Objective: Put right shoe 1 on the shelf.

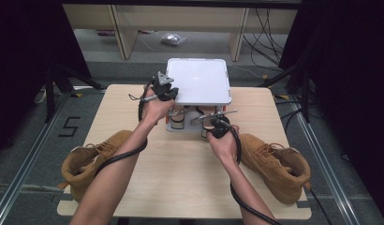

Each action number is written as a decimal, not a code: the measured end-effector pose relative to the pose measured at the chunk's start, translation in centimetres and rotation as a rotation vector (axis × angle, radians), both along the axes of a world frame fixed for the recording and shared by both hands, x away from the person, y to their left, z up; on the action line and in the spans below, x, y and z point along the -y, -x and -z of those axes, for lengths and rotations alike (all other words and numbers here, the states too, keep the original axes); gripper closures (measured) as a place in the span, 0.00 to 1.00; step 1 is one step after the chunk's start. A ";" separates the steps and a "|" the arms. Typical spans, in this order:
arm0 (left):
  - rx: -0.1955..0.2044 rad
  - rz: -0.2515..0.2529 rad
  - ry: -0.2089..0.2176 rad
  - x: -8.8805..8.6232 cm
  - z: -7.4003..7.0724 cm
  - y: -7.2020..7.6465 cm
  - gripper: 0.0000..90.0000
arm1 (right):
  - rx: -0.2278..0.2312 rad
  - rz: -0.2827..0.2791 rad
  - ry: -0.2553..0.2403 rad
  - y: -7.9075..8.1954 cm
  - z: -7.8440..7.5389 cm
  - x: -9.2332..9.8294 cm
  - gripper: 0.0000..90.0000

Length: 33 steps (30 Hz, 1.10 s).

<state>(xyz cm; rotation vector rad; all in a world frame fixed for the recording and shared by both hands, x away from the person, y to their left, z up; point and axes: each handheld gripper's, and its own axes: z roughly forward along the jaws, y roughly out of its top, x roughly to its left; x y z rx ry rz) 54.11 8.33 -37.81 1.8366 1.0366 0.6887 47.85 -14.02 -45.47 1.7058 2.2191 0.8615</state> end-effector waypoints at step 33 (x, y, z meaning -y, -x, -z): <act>0.000 0.001 0.000 0.0 0.0 0.0 0.99 | 0.094 0.005 0.049 -3.3 1.2 0.0 1.00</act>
